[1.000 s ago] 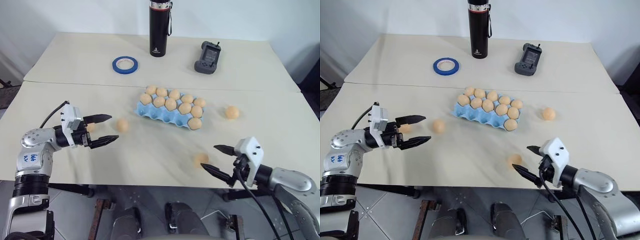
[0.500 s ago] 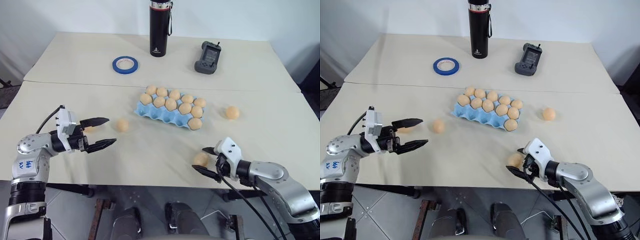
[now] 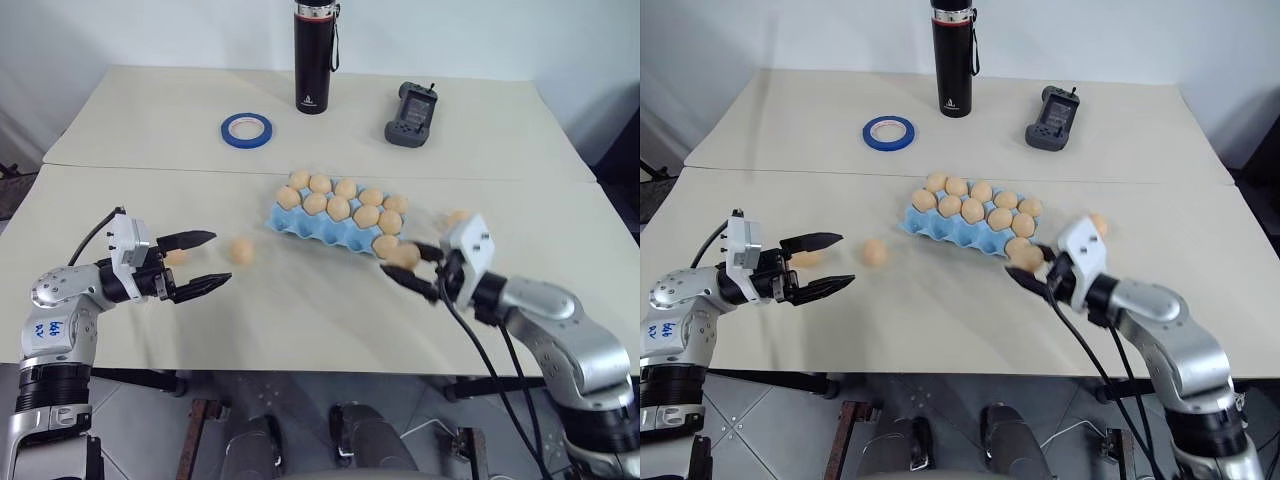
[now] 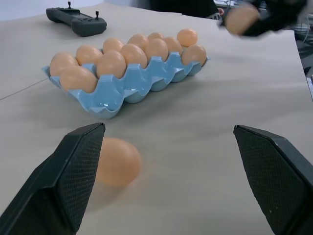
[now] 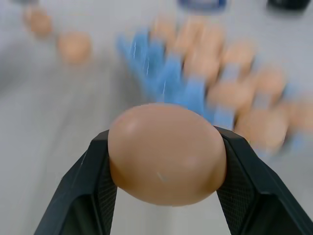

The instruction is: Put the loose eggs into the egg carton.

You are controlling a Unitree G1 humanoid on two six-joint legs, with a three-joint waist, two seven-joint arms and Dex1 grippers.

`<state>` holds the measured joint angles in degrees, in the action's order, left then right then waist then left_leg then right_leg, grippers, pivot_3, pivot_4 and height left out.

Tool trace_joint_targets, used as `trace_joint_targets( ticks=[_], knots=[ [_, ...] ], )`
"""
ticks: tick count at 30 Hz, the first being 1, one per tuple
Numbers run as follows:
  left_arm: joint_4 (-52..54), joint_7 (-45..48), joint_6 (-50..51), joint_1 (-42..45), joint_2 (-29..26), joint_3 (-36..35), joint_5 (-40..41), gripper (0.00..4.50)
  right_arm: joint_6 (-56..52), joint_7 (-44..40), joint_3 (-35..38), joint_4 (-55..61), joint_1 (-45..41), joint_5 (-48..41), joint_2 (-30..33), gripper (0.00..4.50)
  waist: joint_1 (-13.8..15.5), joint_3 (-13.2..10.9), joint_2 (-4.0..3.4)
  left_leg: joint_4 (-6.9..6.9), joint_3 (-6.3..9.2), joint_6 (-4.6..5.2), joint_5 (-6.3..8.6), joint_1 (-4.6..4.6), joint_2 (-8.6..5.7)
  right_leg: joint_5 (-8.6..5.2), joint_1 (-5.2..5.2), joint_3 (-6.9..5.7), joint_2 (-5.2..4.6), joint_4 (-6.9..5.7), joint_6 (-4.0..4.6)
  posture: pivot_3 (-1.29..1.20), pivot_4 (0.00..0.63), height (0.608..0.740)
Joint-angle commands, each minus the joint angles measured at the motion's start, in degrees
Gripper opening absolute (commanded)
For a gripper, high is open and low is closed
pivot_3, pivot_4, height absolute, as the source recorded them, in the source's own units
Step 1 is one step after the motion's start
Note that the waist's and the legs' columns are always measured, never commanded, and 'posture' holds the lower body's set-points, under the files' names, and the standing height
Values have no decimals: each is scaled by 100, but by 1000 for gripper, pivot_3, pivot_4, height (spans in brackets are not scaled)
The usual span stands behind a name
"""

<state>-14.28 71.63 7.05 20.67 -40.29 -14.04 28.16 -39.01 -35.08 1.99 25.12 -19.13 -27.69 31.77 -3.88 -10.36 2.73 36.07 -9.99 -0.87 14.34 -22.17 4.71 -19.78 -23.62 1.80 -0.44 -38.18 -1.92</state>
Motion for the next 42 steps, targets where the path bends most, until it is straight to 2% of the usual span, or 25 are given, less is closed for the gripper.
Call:
trace_joint_targets(
  ticks=[1,7,14,19,21,27,32,37,40,42],
  knots=[
    [34,0,-57,181,-45,-115,115,4500,68,366,-303,-511,-499,289,-395,2314,1,1,1,-1,0,-1,-1,-1,0,0,0,-1,0,1,1,0,150,740],
    [74,-33,-105,192,-32,-169,110,4500,708,530,-808,-1655,-1080,1017,-894,2314,-16,0,0,0,-8,0,3,-20,0,-4,-14,1,0,14,-3,0,150,740],
    [168,-110,-132,69,-62,-301,141,4500,1083,438,-903,-2140,-1248,1326,-1065,2314,-77,0,0,1,-9,-1,4,-24,0,-7,-16,2,0,12,-9,0,150,740],
    [185,-128,-161,11,-62,-334,130,4500,1062,304,-926,-2108,-1264,1361,-1096,4036,-106,0,-1,1,-9,-3,2,-18,0,-8,-17,3,0,0,-7,0,150,740],
    [189,-136,-162,8,-53,-336,136,4500,1024,239,-899,-1996,-1246,1323,-1092,4458,-100,0,-1,0,-8,-5,1,-18,1,-9,-18,2,1,-3,-6,0,150,740],
    [103,-146,-214,95,-7,-284,108,4500,906,122,-778,-1730,-1218,1230,-1029,4458,-99,0,-1,2,-8,-5,1,-18,1,-9,-17,2,0,-4,-6,0,150,740],
    [73,-140,-244,111,-8,-285,119,4500,745,51,-358,-1446,-1059,1013,-770,4458,-89,0,-1,1,-8,-5,1,-19,1,-9,-17,2,-1,-2,-6,0,150,740],
    [46,-86,-220,95,-32,-316,171,4500,545,-401,301,-1056,-492,583,-30,4458,-51,-1,-1,-3,-5,-4,2,-20,0,-9,-14,-1,-2,12,-6,0,150,740],
    [9,-109,-277,99,-36,-348,147,4500,721,-685,810,-1012,168,628,636,4458,-42,-1,-1,-4,-6,-2,4,-20,0,-9,-11,-1,-1,17,-6,0,150,740],
    [-4,-112,-293,93,-39,-361,148,4500,814,-734,989,-1014,412,614,826,4458,-37,-1,-1,-4,-5,0,6,-20,0,-9,-9,-1,-1,20,-7,0,150,740]
  ],
)
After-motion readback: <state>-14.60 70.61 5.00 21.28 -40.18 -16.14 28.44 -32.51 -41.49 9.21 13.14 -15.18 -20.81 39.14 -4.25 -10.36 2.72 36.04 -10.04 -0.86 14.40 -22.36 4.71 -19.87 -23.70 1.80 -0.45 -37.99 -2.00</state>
